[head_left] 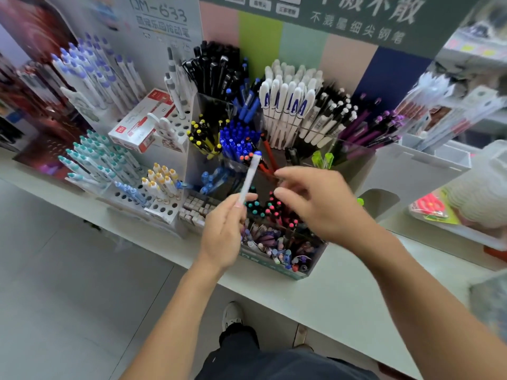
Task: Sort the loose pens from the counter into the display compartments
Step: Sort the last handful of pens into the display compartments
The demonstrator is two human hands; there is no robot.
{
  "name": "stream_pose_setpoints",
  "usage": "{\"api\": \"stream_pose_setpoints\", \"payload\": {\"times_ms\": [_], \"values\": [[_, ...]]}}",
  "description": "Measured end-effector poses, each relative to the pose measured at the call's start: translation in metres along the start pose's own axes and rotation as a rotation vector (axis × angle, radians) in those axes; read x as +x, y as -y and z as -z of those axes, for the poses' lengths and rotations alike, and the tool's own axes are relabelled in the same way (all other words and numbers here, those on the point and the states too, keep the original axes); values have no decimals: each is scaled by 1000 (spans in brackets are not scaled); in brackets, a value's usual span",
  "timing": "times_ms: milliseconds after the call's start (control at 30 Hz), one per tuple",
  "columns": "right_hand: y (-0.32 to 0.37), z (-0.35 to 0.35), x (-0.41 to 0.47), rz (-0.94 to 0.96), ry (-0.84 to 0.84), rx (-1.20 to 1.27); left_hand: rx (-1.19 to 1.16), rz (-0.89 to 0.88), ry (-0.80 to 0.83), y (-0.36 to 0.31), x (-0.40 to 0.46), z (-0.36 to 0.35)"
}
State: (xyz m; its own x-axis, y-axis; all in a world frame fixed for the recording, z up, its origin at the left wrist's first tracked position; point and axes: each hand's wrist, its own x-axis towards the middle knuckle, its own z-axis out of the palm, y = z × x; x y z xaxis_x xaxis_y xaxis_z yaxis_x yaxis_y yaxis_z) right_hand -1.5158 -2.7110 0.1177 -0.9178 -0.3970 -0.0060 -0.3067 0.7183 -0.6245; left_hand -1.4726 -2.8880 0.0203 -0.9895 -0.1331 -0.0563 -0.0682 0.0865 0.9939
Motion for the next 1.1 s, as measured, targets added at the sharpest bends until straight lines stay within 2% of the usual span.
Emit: {"api": "stream_pose_setpoints", "payload": {"times_ms": [67,133,233,300,367,433,533,667,733,833,1100], "values": [[-6,23,-21,-144,-76,474,132,-99,181,-21,-1,-11],[-20,32,-31,-211,-165,755,205,-176,315,-45,3,-26],[-37,35,-42,-237,-329,852,253,-262,378,-64,8,-45],[-46,37,-52,-222,-370,899,147,-209,291,-68,10,-54],[-55,39,-64,-222,-408,880,0,-163,156,-70,10,-59],[-65,40,-73,-236,-378,812,-98,-145,77,-73,11,-63],[-72,34,-78,-256,-254,508,-124,-165,96,-77,11,-70],[-69,25,-66,-172,-156,111,-41,-238,124,-83,8,-76],[-69,26,-60,-172,-216,115,35,-282,101,-84,11,-72],[-73,32,-58,-232,-326,290,95,-294,85,-87,17,-59],[-75,31,-64,-214,-355,343,314,-306,135,-52,18,-67]]}}
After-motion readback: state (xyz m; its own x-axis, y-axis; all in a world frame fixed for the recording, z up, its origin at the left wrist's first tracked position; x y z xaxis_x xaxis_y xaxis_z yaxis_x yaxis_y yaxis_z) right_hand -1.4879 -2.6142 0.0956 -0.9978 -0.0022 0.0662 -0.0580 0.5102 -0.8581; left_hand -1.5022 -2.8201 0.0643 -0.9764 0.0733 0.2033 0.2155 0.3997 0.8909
